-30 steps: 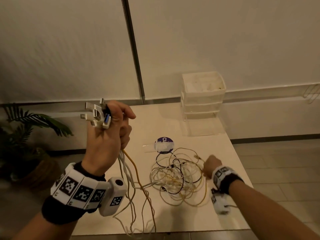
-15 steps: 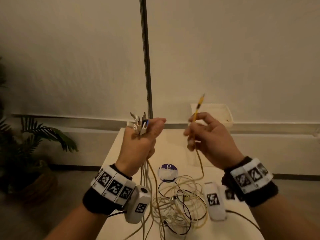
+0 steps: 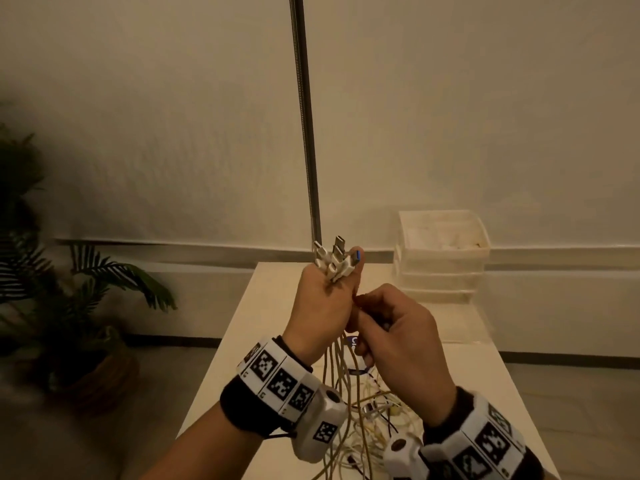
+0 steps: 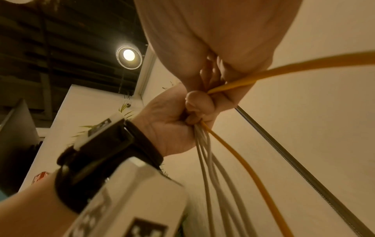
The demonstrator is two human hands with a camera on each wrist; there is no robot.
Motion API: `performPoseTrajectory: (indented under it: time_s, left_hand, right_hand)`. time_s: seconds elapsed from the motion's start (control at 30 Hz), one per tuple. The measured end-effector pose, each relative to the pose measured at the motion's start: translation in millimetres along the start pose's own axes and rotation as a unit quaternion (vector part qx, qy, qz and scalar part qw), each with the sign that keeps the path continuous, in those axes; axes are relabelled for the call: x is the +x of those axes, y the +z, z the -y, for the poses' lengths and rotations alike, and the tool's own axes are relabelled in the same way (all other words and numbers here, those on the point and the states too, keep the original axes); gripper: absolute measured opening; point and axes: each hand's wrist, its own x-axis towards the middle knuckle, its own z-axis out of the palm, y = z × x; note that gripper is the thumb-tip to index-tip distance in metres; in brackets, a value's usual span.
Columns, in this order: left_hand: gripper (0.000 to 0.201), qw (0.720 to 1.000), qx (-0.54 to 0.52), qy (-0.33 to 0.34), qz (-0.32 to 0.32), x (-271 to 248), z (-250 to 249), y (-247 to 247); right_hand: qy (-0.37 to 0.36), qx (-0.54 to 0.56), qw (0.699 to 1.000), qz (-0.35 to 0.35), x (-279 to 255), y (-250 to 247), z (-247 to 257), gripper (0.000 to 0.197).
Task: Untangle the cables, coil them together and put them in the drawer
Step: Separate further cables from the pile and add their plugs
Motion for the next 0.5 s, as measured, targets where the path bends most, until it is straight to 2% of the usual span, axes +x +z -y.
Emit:
performPoseTrajectory:
  time_s: [0.07, 0.17, 0.23, 0.4, 0.5]
  left_hand:
    - [0.044, 0.999, -0.036, 0.000, 0.003, 1, -2, -1]
    - [0.042, 0.990, -0.139, -0.006, -0.025, 10, -12, -18]
    - [0.040, 0.984, -0.176, -0.019, -0.020, 15, -20, -32]
    - [0.044, 0.986, -0.156, -0.050, 0.017, 6, -20, -25]
    - [0.045, 0.982, -0.180, -0.050, 0.025, 4, -15, -26]
  right_hand:
    - [-0.010, -0.034, 0.999, 0.018, 0, -1, -4, 0.007]
    - [-0.023, -0.100, 0.989, 0.111, -8, -12, -17, 0.015]
    - [-0.016, -0.113, 0.981, 0.154, -15, -19, -27, 0.020]
    - [0.005, -0.087, 0.989, 0.123, -13, -8, -32, 0.019]
    - [0.027, -0.058, 0.993, 0.099, -15, -4, -31, 0.019]
